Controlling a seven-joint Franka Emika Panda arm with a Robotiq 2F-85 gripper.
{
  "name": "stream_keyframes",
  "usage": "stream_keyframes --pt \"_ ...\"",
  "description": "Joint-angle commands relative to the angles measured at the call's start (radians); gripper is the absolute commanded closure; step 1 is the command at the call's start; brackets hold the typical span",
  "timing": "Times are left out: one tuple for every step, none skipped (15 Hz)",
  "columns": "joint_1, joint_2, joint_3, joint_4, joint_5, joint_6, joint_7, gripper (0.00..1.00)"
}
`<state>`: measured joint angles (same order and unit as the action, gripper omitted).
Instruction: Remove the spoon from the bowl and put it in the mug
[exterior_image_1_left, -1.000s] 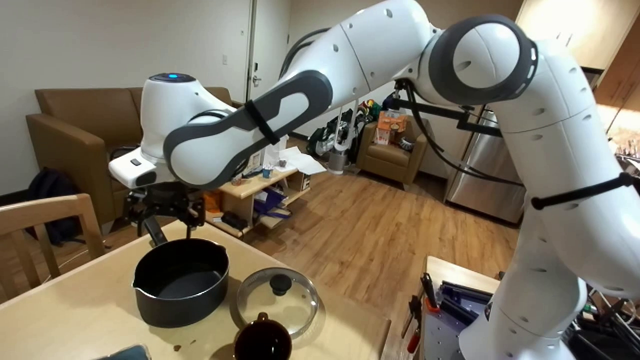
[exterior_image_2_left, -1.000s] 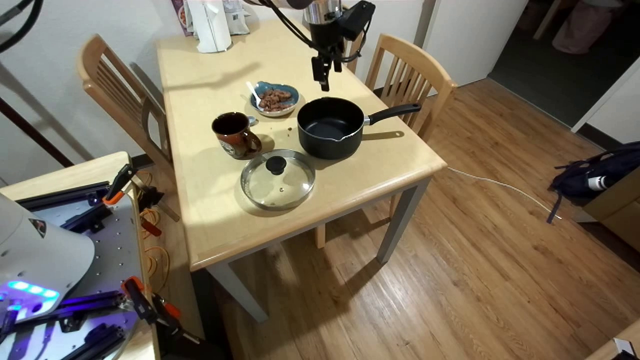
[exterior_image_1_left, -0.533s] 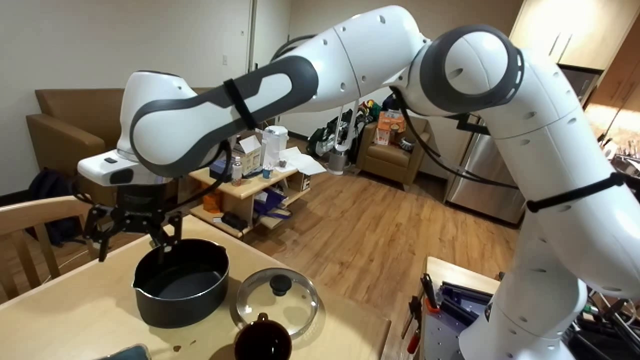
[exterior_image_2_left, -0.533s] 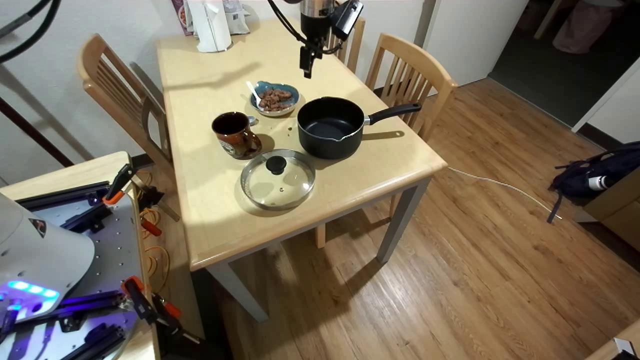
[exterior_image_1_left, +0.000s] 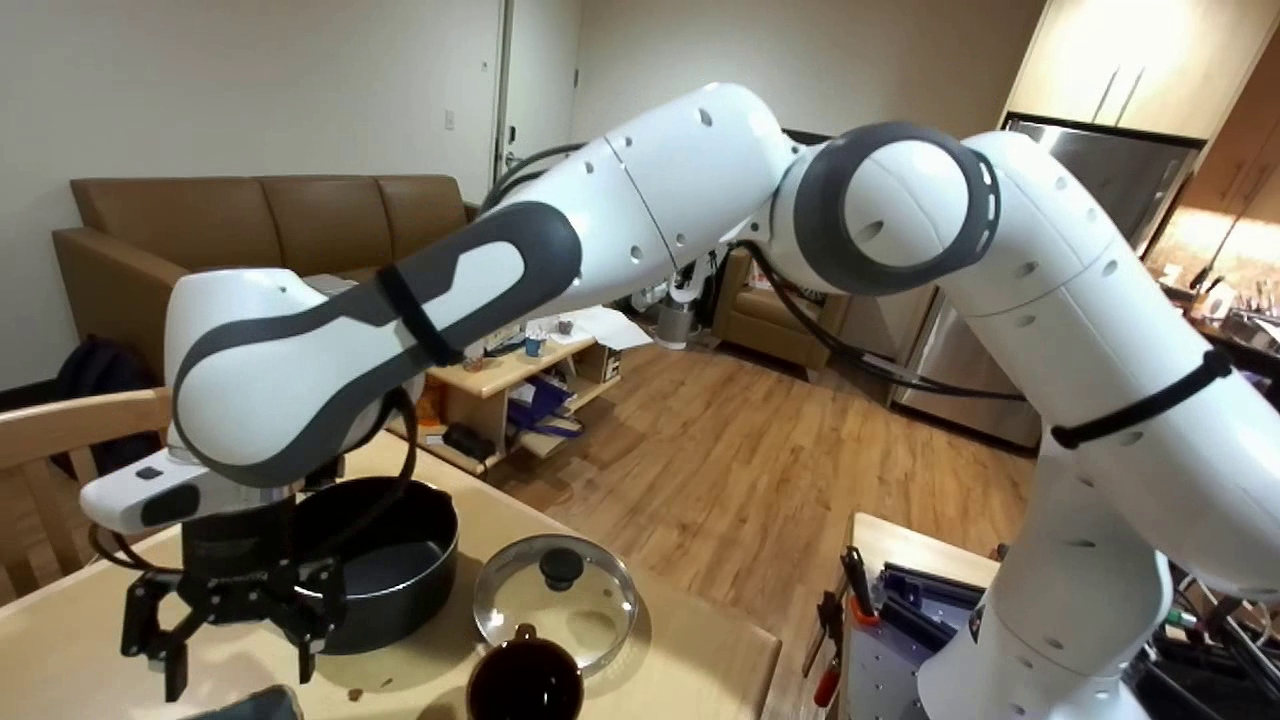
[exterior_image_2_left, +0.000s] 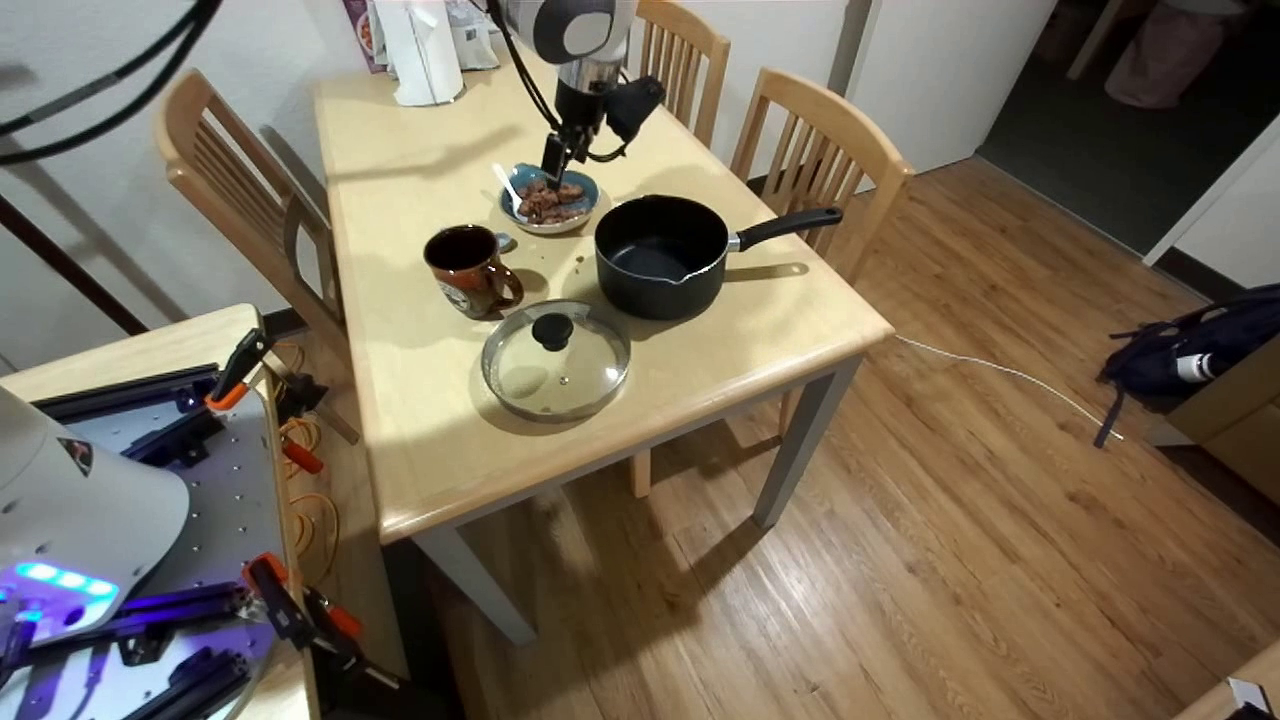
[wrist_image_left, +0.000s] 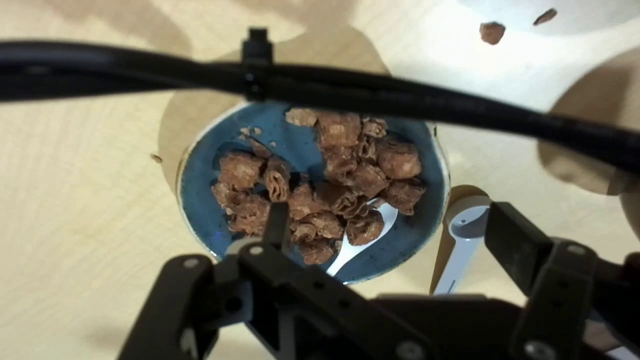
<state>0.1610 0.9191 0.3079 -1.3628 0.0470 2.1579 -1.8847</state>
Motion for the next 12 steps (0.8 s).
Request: stream_keyframes --pt "0.007 0.007 0.001 0.006 -0.002 -0.003 0.002 0.0" --pt "0.007 0.006 0.001 0.006 -0.002 -0.003 0.002 0.0" --pt "0.01 -0.006 -0.01 -0.007 -0.008 0.026 0.024 0.0" --pt "0.03 -0.009 -0.032 -0.008 -0.03 0.052 0.051 0.0" --pt "0.038 -0.008 -0.036 -0.005 -0.04 0.068 0.053 0.0" --pt "0.05 -0.003 -0.037 0.001 -0.056 0.079 0.041 0.0" --pt "0.055 -0.001 -0.032 0.002 -0.067 0.094 0.023 0.0" --pt "0.051 0.002 -0.013 0.001 -0.073 0.113 -0.022 0.0" --pt "0.047 0.001 0.003 -0.004 -0.075 0.133 -0.054 0.0" --pt "0.041 0.003 0.019 -0.009 -0.073 0.162 -0.084 0.0" --pt "0.031 0.003 0.037 -0.016 -0.063 0.189 -0.117 0.0" --pt "0.018 0.007 0.056 -0.021 -0.044 0.211 -0.14 0.0"
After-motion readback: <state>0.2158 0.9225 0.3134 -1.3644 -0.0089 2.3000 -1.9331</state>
